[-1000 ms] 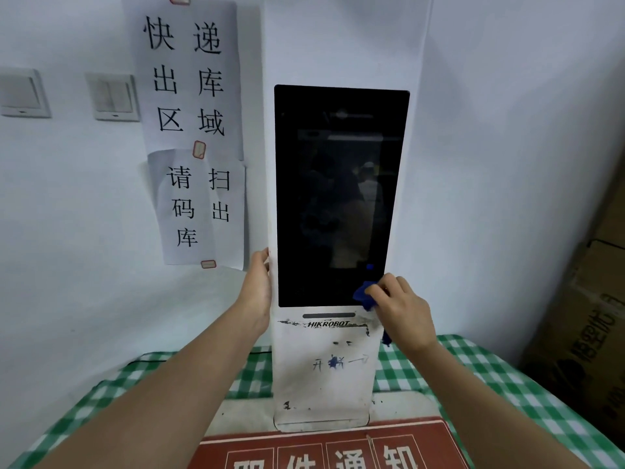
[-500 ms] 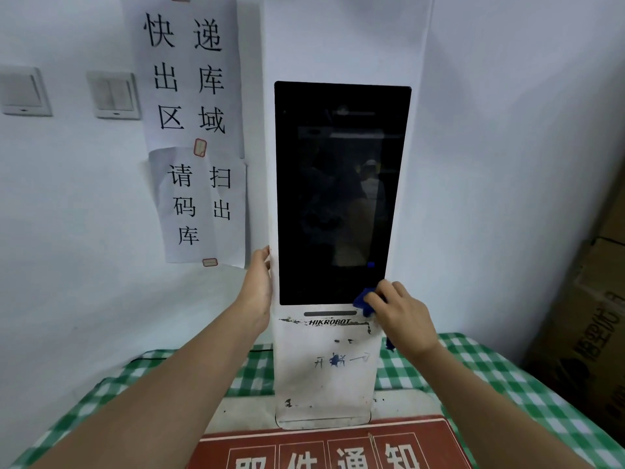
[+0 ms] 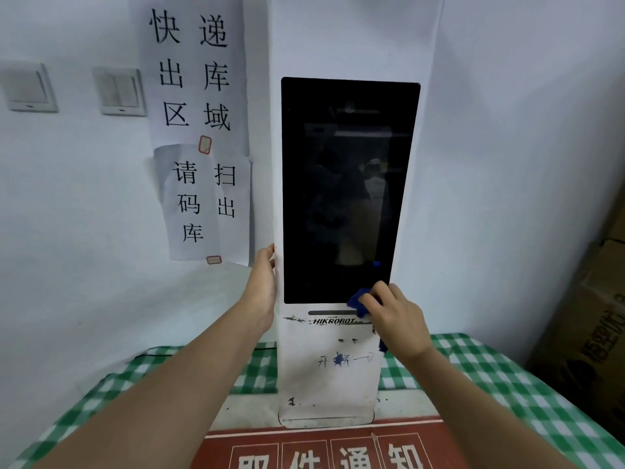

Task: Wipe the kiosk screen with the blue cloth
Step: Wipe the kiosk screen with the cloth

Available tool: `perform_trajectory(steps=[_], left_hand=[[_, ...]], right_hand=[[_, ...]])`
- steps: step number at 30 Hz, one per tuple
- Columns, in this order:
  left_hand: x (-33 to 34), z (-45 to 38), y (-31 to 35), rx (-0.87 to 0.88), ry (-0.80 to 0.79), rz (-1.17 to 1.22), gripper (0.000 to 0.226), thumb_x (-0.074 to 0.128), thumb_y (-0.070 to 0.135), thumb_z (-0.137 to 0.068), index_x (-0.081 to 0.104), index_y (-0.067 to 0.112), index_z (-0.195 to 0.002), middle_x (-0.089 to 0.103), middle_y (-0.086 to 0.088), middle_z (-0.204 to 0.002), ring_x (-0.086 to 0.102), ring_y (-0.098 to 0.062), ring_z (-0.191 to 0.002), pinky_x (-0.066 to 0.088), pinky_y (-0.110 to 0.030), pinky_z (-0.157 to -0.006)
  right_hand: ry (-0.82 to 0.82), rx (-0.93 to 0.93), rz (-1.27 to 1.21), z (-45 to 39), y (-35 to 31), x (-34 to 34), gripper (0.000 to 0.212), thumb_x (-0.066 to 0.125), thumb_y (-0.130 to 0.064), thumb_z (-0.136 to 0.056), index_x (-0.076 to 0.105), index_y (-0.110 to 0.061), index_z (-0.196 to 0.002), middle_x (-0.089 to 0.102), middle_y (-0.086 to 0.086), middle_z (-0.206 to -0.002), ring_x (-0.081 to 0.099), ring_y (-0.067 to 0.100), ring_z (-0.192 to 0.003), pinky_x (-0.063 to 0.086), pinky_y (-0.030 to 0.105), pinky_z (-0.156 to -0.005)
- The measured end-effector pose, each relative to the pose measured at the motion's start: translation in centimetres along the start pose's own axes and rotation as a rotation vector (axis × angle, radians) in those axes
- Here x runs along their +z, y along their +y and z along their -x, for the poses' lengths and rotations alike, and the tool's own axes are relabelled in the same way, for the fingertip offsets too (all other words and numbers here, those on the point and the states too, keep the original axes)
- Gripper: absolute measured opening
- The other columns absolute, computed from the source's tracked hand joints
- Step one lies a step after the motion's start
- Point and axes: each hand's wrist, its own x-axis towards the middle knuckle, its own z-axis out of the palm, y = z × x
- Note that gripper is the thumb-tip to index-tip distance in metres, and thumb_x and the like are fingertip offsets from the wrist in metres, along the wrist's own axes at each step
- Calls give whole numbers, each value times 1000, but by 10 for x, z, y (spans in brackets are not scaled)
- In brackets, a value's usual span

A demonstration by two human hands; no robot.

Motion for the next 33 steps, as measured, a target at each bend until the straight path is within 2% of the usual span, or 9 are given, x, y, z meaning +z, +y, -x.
perform_trajectory(steps=[2,8,12,15,17,19,24,27,33], left_hand=[[-1,-1,0,-7,0,-14,35,18,30,-102,50,31,-89,50,13,-76,46,-3,-66,40,-18,-48],[-3,1,1,-22,-5,-13,38,18,29,-102,47,33,-77,50,11,-75,48,-4,-64,44,-13,-37],[-3,2,0,-5,-12,-4,39,19,28,-102,47,29,-75,48,9,-73,57,3,-40,33,-5,-24],[-3,-2,-3,-11,-12,-30,35,18,29,-102,53,28,-104,50,13,-79,51,-2,-63,46,-14,-41],[-5,-6,-4,-6,-11,-48,42,16,30,-103,45,29,-133,50,16,-84,47,0,-71,39,-18,-54],[-6,-8,-4,2,-4,-50,44,16,31,-103,42,28,-138,52,15,-86,47,-1,-72,34,-18,-58],[-4,-3,-2,-14,-9,-21,37,18,29,-103,53,30,-90,50,12,-78,46,-3,-66,44,-14,-39],[-2,-1,-1,-3,2,-14,39,18,29,-103,47,33,-77,50,11,-76,46,-3,-65,33,-5,-24],[-3,-6,-4,14,-14,-56,38,17,30,-103,47,35,-80,50,13,-76,46,-1,-65,41,-14,-42]], right_hand=[[-43,-6,15,5,9,-1,42,82,7,-48,60,-13,-79,52,3,-78,48,20,-64,23,21,-36],[134,143,-34,-16,13,-20,29,73,11,-60,63,-8,-80,55,6,-80,52,24,-66,27,21,-32],[166,144,-77,-38,-12,-19,27,72,8,-64,63,-8,-84,53,6,-82,51,24,-69,30,22,-33],[87,53,-30,-29,-20,-7,35,78,9,-57,62,-10,-81,53,5,-80,48,22,-65,21,20,-38],[-1,-15,-12,-13,-13,-3,39,81,7,-53,60,-12,-80,51,4,-79,46,21,-64,20,21,-38],[-49,-33,6,-2,0,-4,38,82,3,-53,59,-13,-78,51,4,-79,48,21,-64,21,21,-37],[78,137,-6,-6,23,-17,34,76,10,-56,63,-8,-82,54,6,-81,52,24,-66,28,21,-32],[212,241,-78,-30,15,-27,30,69,12,-63,65,-7,-86,54,8,-82,52,26,-70,36,27,-31],[72,200,-45,-7,7,-7,41,76,12,-53,59,-11,-83,49,5,-82,48,23,-67,24,21,-33]])
